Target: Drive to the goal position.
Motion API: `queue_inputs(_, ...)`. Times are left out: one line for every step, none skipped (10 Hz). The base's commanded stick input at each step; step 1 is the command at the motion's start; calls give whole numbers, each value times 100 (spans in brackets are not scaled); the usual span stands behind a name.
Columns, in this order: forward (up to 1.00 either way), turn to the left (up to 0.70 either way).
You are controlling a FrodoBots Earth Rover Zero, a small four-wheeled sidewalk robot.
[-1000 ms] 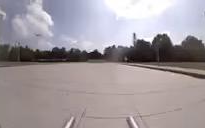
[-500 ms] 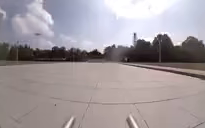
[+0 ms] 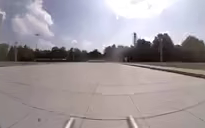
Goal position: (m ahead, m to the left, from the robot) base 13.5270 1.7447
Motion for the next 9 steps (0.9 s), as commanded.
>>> queue_inputs(70,5)
queue_inputs(70,5)
queue_inputs(70,5)
queue_inputs(70,5)
queue_inputs(70,5)
queue_inputs(70,5)
queue_inputs(70,5)
queue_inputs(70,5)
queue_inputs(70,5)
